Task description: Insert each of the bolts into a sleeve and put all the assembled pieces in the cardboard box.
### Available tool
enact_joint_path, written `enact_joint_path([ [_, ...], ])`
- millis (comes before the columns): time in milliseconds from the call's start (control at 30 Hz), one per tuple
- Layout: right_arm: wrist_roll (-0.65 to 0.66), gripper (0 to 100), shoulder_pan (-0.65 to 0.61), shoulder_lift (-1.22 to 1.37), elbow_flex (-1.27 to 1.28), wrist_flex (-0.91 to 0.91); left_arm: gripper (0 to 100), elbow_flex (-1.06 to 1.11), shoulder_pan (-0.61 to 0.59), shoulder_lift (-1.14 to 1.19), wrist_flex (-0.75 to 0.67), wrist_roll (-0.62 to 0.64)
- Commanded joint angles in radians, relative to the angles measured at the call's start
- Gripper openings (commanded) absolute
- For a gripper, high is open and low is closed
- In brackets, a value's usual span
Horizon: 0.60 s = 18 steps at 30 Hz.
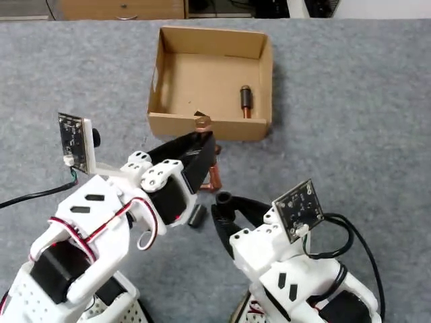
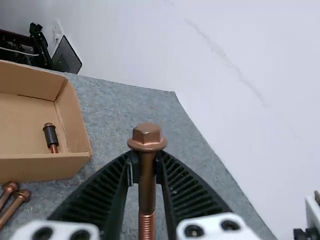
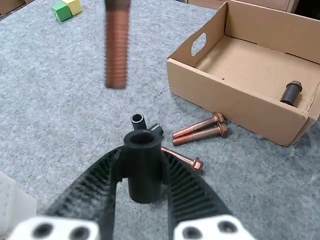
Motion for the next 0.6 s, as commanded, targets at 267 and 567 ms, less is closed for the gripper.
enact_joint_path([
  [267, -0.011, 0.2, -0.015, -0.005, 0.005, -0.02, 2, 0.084, 0.014, 0.002, -0.138, 0.018],
  [567, -0.011, 0.2, -0.015, -0.005, 0.005, -0.02, 2, 0.144, 0.043, -0.005, -0.14, 0.02],
])
